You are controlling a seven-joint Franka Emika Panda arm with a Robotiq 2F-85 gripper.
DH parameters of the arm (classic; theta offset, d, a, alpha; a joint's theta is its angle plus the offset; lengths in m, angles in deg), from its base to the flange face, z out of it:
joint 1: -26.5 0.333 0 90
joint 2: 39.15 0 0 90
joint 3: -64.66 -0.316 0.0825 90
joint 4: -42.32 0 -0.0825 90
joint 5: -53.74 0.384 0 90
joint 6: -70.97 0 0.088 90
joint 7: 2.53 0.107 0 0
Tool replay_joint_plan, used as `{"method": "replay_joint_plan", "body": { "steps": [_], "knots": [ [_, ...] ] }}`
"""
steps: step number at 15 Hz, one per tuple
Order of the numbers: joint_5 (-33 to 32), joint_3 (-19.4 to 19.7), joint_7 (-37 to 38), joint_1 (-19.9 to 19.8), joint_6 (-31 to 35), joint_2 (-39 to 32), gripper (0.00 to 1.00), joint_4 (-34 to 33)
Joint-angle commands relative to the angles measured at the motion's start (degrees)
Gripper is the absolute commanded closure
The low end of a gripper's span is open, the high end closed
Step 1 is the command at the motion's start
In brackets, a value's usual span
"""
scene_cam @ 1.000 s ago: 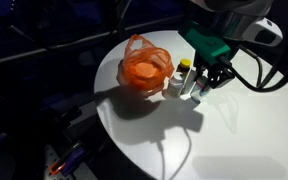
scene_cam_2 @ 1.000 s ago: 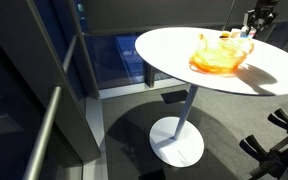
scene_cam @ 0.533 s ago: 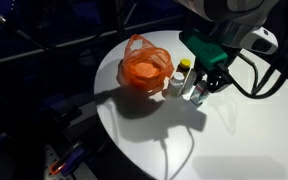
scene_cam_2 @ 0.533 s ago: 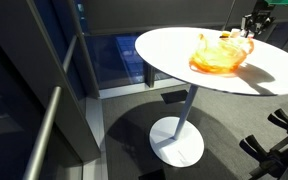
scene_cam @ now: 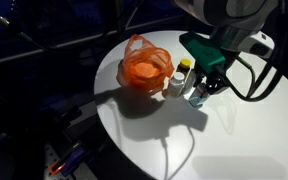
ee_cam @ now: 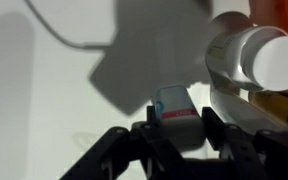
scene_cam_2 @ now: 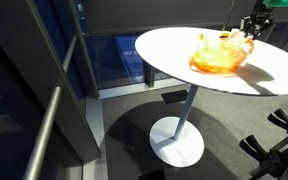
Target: Pick up the mentos container from the orange plastic bag and put it on the table
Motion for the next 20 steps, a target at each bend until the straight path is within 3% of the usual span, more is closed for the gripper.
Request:
{"method": "replay_joint_plan", "body": {
  "steps": [1, 4, 5, 12, 17, 20],
  "knots": [
    [-0.13, 0.0, 1.38, -0.29, -1.46, -0.27, 0.24, -1.98],
    [-0.45, 0.07, 1.41, 0.15, -1.56, 2.11, 0.02, -0.92],
    [-0.6, 0.12, 1.52, 0.35, -1.53, 2.96, 0.0, -0.56],
    [-0.81, -0.97, 0.37, 2.43, -2.7, 10.76, 0.0, 1.05],
    [-0.92, -3.01, -2.63, 4.56, -10.93, 16.42, 0.0, 1.75],
    [-3.49, -3.19, -0.72, 6.7, -16.53, 20.2, 0.0, 3.02]
  ]
}}
